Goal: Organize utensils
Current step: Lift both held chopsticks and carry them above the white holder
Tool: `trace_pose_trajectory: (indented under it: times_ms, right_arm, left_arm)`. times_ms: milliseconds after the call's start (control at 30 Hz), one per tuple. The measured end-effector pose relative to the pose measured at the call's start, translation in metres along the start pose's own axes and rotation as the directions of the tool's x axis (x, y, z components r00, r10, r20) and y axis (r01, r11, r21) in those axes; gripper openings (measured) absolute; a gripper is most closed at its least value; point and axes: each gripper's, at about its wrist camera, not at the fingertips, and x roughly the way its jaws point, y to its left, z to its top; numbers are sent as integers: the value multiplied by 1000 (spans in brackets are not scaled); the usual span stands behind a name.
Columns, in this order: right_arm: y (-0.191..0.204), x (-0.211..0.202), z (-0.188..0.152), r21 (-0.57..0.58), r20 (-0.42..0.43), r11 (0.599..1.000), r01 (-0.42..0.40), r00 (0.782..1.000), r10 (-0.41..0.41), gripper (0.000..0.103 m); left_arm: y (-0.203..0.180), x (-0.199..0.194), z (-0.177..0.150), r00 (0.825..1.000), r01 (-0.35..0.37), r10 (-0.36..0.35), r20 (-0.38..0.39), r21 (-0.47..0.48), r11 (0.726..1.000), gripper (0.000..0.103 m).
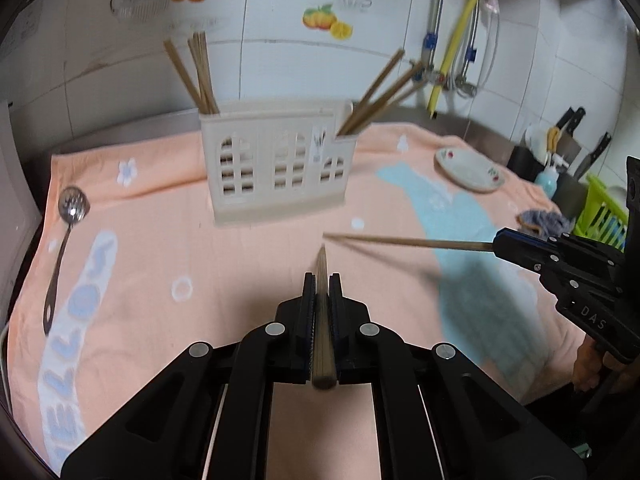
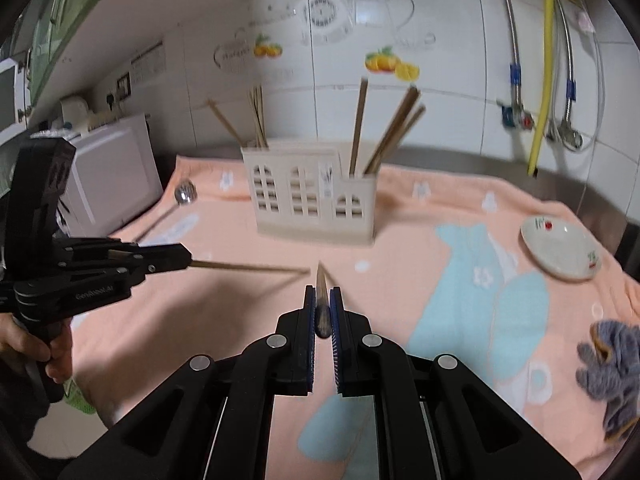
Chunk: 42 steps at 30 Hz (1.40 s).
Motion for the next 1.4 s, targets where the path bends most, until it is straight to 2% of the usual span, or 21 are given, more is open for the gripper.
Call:
trace_pose_trajectory:
  times_ms: [300, 567, 800, 1000, 1200, 1400]
  right_arm:
    - [-11, 3, 57, -26, 47, 999, -34, 998, 35, 7]
    - [-30, -3, 118, -48, 78, 998, -43, 996, 46, 7]
    - [-27, -5, 169, -78, 120, 994, -77, 989, 86, 7]
    - [-21, 1, 208, -73, 167, 990, -118, 978, 128, 7]
    - [-20, 12, 245, -79, 219, 993, -85, 971, 101, 7]
    - [-31, 36, 267, -49, 247, 998, -37, 968, 48, 7]
  left_arm:
    - [12, 1, 38, 999, 28, -28, 31, 12, 1000, 6]
    - [21, 0, 78, 998, 18, -20, 61, 39, 999, 6]
    - [20, -16, 119, 991, -7, -4, 133, 77, 997, 6]
    - [17, -40, 163, 974, -40, 14, 226, 107, 993, 6]
    - [24, -52, 207, 954, -78, 44, 296, 104, 991, 6]
    - [39, -31, 227, 952, -117, 86, 292, 87, 989, 6]
